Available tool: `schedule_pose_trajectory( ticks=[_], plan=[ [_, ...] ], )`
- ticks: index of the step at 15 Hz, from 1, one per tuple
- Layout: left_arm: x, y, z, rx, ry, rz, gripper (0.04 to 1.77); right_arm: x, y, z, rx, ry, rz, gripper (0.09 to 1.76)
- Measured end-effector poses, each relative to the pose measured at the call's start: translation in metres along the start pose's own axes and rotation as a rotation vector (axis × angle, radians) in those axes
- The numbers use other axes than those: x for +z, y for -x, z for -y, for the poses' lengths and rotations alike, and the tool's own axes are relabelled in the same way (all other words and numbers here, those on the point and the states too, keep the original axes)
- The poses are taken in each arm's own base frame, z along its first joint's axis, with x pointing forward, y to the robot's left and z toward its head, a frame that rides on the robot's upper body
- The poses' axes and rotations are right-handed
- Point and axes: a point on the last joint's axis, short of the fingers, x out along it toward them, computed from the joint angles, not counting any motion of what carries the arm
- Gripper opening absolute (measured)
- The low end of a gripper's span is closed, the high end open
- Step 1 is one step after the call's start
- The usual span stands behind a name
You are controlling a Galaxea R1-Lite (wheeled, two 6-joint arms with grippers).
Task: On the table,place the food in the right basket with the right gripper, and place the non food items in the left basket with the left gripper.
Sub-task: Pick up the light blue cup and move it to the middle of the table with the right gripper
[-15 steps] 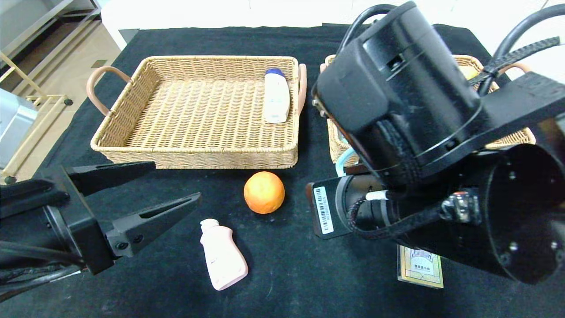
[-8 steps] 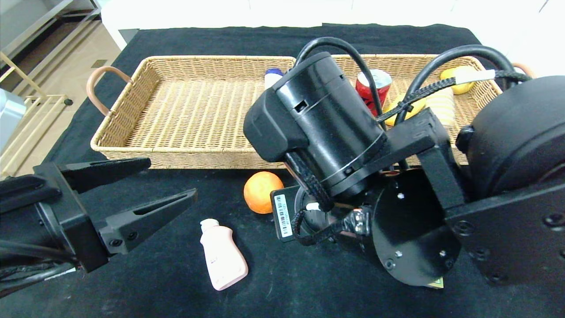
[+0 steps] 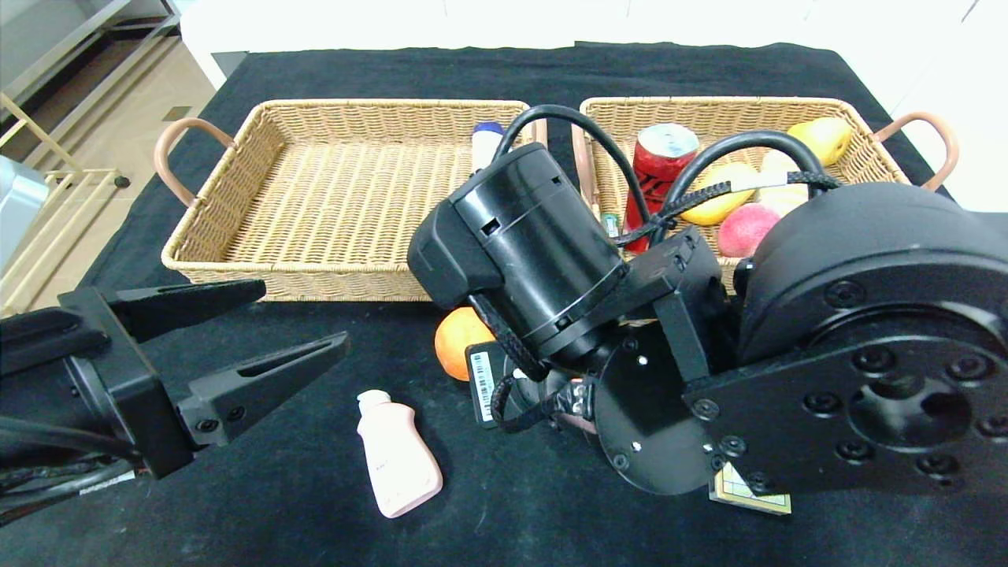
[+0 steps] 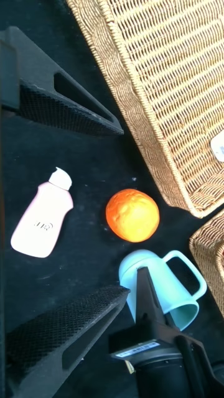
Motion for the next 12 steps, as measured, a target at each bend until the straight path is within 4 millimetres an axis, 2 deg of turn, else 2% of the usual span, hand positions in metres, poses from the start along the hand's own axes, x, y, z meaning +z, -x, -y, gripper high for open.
schedule_pose_trajectory(
  ticks=[9, 10, 12],
  plan=[
    [-0.0023, -0.004, -0.0026, 0.011, 0.006, -0.016, 1.72, -0.0015, -0.0089, 0.0014, -0.016, 0.003, -0.008, 0.21],
    [-0.0025, -0.0043, -0.0027, 0.01, 0.006, -0.017, 1.72, -0.0015, -0.009, 0.0015, -0.016, 0.003, -0.009, 0.28],
    [-0.0027, -0.0045, -0.0028, 0.011, 0.007, -0.018, 1.72, -0.0016, -0.0094, 0.0016, -0.017, 0.004, -0.009, 0.61]
  ],
)
